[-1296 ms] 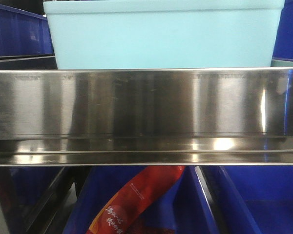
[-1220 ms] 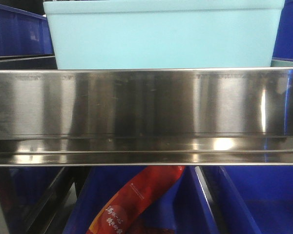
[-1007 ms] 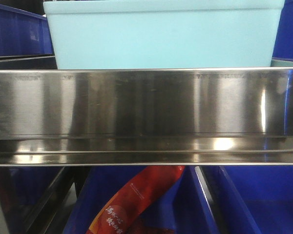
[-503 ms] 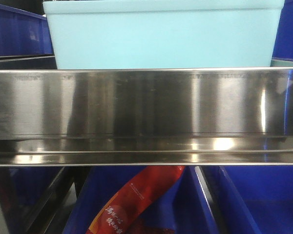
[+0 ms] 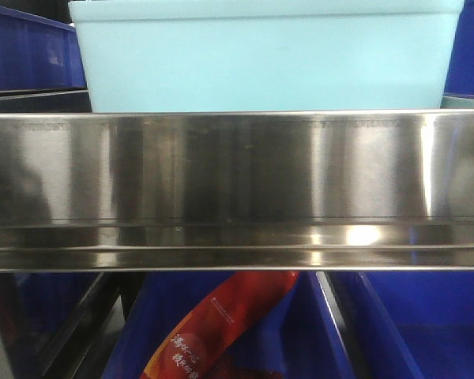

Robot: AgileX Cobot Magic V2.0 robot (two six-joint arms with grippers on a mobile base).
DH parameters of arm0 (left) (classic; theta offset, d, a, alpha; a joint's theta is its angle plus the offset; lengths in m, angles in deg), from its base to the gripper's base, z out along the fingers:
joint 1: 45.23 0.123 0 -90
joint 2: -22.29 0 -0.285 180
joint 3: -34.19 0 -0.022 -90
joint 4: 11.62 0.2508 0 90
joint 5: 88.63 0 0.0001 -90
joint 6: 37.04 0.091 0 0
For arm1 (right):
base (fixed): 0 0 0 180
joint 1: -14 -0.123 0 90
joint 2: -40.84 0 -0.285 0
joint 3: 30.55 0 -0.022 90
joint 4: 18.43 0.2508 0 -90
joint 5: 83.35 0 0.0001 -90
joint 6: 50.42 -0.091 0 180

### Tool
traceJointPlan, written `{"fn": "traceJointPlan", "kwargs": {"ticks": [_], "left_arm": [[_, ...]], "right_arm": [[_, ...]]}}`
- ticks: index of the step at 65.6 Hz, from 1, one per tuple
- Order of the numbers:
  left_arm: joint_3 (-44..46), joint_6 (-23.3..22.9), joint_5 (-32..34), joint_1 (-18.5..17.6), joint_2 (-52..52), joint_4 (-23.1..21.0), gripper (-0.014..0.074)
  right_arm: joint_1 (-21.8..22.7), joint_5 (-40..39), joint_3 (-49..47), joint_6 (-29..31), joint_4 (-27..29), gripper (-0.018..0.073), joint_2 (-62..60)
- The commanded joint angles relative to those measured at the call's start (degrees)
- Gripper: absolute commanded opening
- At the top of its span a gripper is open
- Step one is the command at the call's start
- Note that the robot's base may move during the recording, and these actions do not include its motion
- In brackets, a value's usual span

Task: Fetch blue bin and place on conveyor start
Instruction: 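Grip the rims of the light-teal bin on the shelf with both grippers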

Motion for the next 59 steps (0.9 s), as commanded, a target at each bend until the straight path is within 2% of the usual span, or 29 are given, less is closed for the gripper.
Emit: {"fn": "traceJointPlan", "kwargs": {"ticks": [1, 5, 10, 13, 19, 26, 29, 34, 37, 50, 54, 59], "left_arm": [[6.6, 0.0, -8.2, -0.2, 3.5, 0.2, 0.0047], [9.9, 0.0, -10.1, -0.2, 6.4, 0.2, 0.0162], [12.5, 0.0, -10.3, -0.2, 9.8, 0.2, 0.0343], [13.4, 0.0, -9.7, -0.2, 11.9, 0.1, 0.0419], [14.8, 0.0, -9.5, -0.2, 15.4, -0.3, 0.0528], [17.7, 0.1, -13.0, -1.3, 20.2, -1.0, 0.0552], [19.2, 1.5, -14.5, -3.9, 22.3, -1.3, 0.0547], [21.4, 7.2, -16.5, -9.8, 25.6, -4.4, 0.0547], [22.9, 8.6, -16.9, -13.2, 27.8, -4.8, 0.0547], [33.0, 8.5, -19.1, -28.5, 41.5, -5.6, 0.0547], [38.6, 8.1, -19.7, -31.7, 46.8, -5.7, 0.0547], [45.6, 5.0, -21.0, -33.6, 54.1, -5.7, 0.0547]], "right_arm": [[0.0, 5.4, -5.8, 0.3, 0.1, 0.0146, 3.7], [0.0, 6.4, -8.0, 0.3, 0.1, 0.0334, 6.6], [0.0, 6.1, -8.8, 0.3, 0.1, 0.0494, 9.6], [0.0, 4.9, -8.8, 0.3, 0.1, 0.0579, 11.0], [0.0, 2.0, -8.8, 0.3, 0.0, 0.0568, 13.7], [-0.1, 1.5, -10.1, 0.3, 0.0, 0.0568, 16.8], [-0.1, 2.7, -11.2, 0.3, 0.0, 0.0568, 18.0], [-0.2, 5.0, -14.1, 0.3, 0.0, 0.0568, 20.8], [-0.7, 5.4, -15.7, 0.5, 0.0, 0.0568, 22.5], [-6.8, 11.5, -24.3, 1.3, 0.0, 0.0568, 32.6], [-8.7, 15.8, -28.3, 1.3, 0.0, 0.0568, 37.0], [-9.8, 21.9, -34.3, 1.3, 0.1, 0.0568, 42.5]]}}
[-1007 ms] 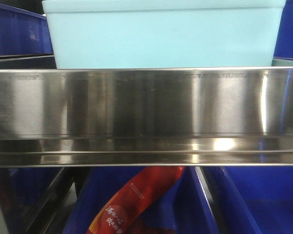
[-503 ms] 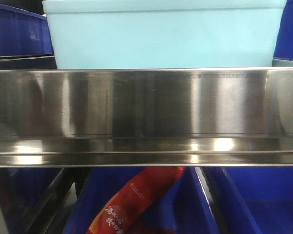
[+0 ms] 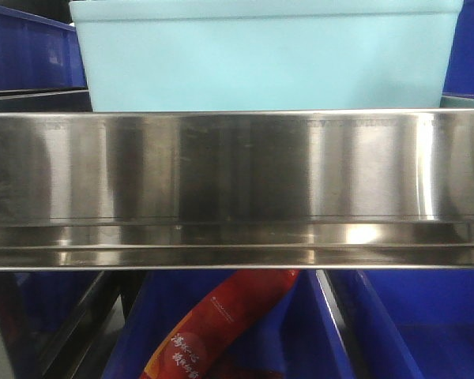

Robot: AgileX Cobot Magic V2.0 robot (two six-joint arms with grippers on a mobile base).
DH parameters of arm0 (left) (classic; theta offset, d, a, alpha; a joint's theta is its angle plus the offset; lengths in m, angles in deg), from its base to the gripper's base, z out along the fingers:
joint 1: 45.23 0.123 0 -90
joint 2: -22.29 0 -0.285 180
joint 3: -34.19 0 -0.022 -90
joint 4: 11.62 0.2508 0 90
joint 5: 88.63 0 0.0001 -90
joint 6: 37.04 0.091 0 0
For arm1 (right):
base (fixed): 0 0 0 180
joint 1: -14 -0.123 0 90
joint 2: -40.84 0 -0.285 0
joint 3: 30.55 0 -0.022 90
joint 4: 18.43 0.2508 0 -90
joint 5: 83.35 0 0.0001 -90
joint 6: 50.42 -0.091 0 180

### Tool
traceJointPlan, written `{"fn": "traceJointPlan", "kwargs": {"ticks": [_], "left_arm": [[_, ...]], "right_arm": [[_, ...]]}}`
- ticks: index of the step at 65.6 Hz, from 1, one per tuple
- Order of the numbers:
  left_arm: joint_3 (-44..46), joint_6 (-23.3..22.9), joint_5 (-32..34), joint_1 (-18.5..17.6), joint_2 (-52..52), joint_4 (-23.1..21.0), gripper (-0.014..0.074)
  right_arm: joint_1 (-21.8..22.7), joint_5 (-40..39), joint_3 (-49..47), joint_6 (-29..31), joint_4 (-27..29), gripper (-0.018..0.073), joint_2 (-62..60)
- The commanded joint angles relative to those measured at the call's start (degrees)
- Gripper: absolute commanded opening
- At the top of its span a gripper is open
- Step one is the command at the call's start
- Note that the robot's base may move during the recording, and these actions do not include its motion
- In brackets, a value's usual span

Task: Fetch blue bin and place on conveyor start
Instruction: 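Grip the rims of the light-teal bin on the shelf with both grippers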

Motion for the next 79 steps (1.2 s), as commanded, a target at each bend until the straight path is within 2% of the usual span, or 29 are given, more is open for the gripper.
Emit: {"fn": "traceJointPlan", "kwargs": {"ticks": [1, 8, 21, 26, 33, 44, 56, 70, 75, 79], "left_arm": [[7.8, -2.6, -1.2, -2.4, 7.8, -0.5, 0.0547], [19.1, -6.3, -7.3, -1.9, 17.0, -0.2, 0.0547], [37.7, -16.4, -20.8, 1.0, 33.2, 6.4, 0.0547], [43.1, -18.2, -25.7, 2.9, 38.5, 6.9, 0.0547], [48.1, -18.3, -29.3, 5.3, 44.2, 6.9, 0.0547], [49.3, -18.4, -29.6, 7.5, 50.2, 7.0, 0.0547], [49.3, -19.6, -29.4, 9.8, 55.0, 7.0, 0.0547], [49.3, -19.6, -29.1, 9.8, 58.2, 6.9, 0.0547], [49.3, -19.6, -29.1, 9.8, 58.4, 6.9, 0.0539], [49.3, -19.6, -29.1, 9.8, 58.4, 7.0, 0.0498]], "right_arm": [[-1.1, 6.7, -6.7, 0.6, -0.1, 0.0568, 6.4], [-1.1, 14.5, -16.6, 0.6, 0.0, 0.0568, 14.5], [-1.1, 28.2, -35.6, -1.0, 0.0, 0.0568, 28.9], [-1.1, 32.1, -41.1, -2.4, 0.0, 0.0568, 34.4], [-1.1, 34.3, -46.4, -2.5, 0.0, 0.0568, 40.5], [-1.1, 33.3, -48.7, -2.6, 0.6, 0.0568, 48.7], [-1.1, 29.9, -48.7, -2.6, 3.9, 0.0568, 56.2], [-1.1, 29.4, -48.7, -2.6, 3.9, 0.0565, 62.2], [-1.1, 29.4, -48.7, -2.6, 3.9, 0.0518, 63.5], [-1.1, 29.4, -48.7, -2.6, 3.9, 0.0437, 64.1]]}}
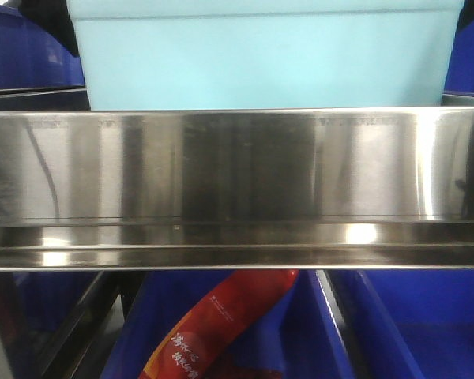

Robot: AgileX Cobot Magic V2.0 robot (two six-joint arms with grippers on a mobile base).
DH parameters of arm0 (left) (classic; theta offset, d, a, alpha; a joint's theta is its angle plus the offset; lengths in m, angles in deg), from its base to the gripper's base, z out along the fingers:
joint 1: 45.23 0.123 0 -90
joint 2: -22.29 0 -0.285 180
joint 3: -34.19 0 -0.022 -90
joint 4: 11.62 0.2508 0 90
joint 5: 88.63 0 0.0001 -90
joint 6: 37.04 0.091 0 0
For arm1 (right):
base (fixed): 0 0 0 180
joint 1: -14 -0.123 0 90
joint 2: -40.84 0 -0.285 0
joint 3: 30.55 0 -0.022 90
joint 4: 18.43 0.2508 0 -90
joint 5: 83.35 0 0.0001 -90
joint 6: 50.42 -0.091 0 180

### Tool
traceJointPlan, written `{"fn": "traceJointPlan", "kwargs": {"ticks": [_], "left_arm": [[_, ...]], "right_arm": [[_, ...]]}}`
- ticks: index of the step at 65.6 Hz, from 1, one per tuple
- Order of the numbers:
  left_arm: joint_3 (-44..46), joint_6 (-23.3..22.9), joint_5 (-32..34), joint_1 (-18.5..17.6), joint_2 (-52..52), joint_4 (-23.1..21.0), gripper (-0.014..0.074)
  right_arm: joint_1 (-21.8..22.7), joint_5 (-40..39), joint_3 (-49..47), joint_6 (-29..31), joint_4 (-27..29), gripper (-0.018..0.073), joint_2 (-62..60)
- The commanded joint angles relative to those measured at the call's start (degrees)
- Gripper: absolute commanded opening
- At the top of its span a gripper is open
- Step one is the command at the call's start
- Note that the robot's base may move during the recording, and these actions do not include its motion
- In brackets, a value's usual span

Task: Fetch blue bin and place on conveyor start
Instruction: 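Grip the rims of the light-teal bin on the shelf with both grippers, then lift the teal bin with both grippers and pull it off the shelf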

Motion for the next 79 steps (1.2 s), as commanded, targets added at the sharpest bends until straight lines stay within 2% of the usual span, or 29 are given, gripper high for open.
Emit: {"fn": "traceJointPlan", "kwargs": {"ticks": [1, 3, 8, 11, 13, 16, 18, 37, 48, 60, 66, 79], "left_arm": [[0.6, -0.4, 0.6, 0.1, -0.2, -0.2, 0.0479], [0.6, -0.4, 0.6, 0.1, -0.2, -0.2, 0.0435], [0.6, -0.4, 0.6, 0.1, -0.2, -0.2, 0.0277], [0.6, -0.4, 0.8, 0.1, -0.2, -0.2, 0.0143], [0.6, -0.4, 0.8, 0.1, -0.2, -0.2, 0.0083], [0.6, -0.4, 0.8, 0.1, -0.2, 0.2, -0.0060], [0.6, -0.4, 0.8, 0.1, -0.2, 0.4, -0.0116], [0.6, -0.4, -0.3, -0.1, -2.6, 0.7, -0.0111], [0.6, -0.4, -1.9, -0.4, -8.6, 0.6, -0.0111], [0.6, -0.4, -6.5, -0.5, -16.2, 0.8, -0.0111], [0.6, -0.4, -10.1, -0.5, -19.6, 0.8, -0.0111], [0.0, -0.4, -10.1, -0.5, -26.1, 1.2, -0.0111]], "right_arm": [[0.0, -1.0, -0.7, -0.1, 0.2, 0.0396, 0.7], [0.0, -1.0, -0.7, -0.1, 0.2, 0.0349, 0.8], [0.0, -1.0, -0.7, -0.1, 0.2, 0.0162, 1.1], [0.0, -1.0, -0.7, -0.1, 0.2, 0.0022, 1.1], [0.0, -1.0, -0.7, -0.1, 0.2, -0.0054, 1.1], [0.0, -0.9, -0.7, -0.1, 0.2, -0.0157, 1.1], [0.0, -0.7, -0.8, -0.1, 0.2, -0.0165, 1.1], [0.0, 0.2, -1.0, -0.1, -0.9, -0.0151, -1.1], [0.0, 0.4, -1.0, -0.1, -0.9, -0.0151, -7.0], [-0.7, 1.4, -1.0, -0.1, -0.9, -0.0151, -15.0], [-1.8, 2.5, -1.0, -0.1, -0.9, -0.0151, -19.0], [-6.5, 6.1, -0.9, -0.1, -0.9, -0.0151, -24.8]]}}
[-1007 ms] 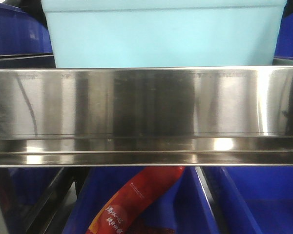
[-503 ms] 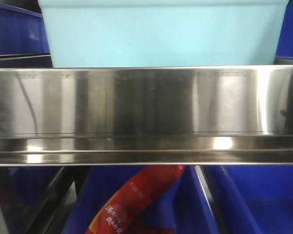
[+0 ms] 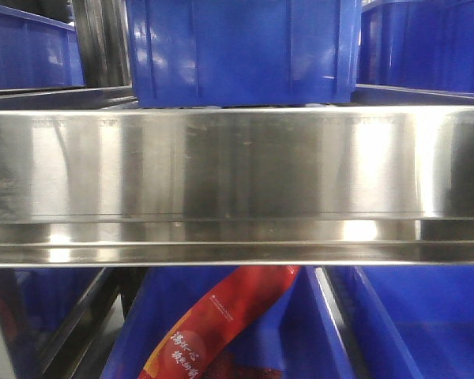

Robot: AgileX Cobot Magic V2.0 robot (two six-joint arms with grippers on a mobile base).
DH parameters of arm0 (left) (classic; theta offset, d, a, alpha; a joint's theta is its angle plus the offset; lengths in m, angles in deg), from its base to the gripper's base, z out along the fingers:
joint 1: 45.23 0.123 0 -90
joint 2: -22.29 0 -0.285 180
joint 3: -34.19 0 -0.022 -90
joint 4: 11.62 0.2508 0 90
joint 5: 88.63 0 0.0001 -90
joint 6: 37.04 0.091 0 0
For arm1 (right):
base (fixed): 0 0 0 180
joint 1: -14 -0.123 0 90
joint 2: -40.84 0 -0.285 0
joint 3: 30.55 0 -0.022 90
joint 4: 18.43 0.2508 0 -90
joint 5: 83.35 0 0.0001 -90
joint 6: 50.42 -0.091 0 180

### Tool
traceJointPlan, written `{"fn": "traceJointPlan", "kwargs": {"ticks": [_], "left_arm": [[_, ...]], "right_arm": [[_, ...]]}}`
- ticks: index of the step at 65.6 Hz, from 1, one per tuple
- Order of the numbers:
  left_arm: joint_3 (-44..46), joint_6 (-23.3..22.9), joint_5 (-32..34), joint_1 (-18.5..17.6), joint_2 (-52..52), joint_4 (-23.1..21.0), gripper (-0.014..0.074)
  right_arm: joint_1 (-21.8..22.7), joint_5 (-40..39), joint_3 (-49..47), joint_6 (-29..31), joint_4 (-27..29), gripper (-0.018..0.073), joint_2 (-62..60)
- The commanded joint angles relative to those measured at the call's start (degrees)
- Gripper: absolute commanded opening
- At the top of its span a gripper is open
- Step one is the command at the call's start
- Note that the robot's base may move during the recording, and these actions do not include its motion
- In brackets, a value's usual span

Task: Fetch blue bin and place on conveyor start
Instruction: 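Lift the teal bin with both grippers and pull it off the shelf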

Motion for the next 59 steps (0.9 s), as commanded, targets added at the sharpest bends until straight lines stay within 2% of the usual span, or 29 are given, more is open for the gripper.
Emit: {"fn": "traceJointPlan", "kwargs": {"ticks": [1, 9, 25, 59], "left_arm": [[-0.4, 1.0, 0.0, 0.2, -3.7, 1.3, -0.0111], [-4.6, 1.0, 0.0, 0.2, -7.7, 1.2, -0.0111], [-15.2, 1.0, 0.0, 0.2, -11.8, 1.2, -0.0111], [-15.9, 1.0, 0.4, 0.2, -11.8, 1.0, -0.0111]], "right_arm": [[-1.6, 0.7, -0.6, 1.6, -1.2, -0.0151, -2.8], [-3.1, 2.1, -0.5, 1.6, -1.2, -0.0151, -3.6], [-3.3, 2.6, 3.7, 1.6, -1.2, -0.0151, -3.6], [-3.3, 2.4, 5.9, 1.6, -0.6, -0.0151, -3.6]]}}
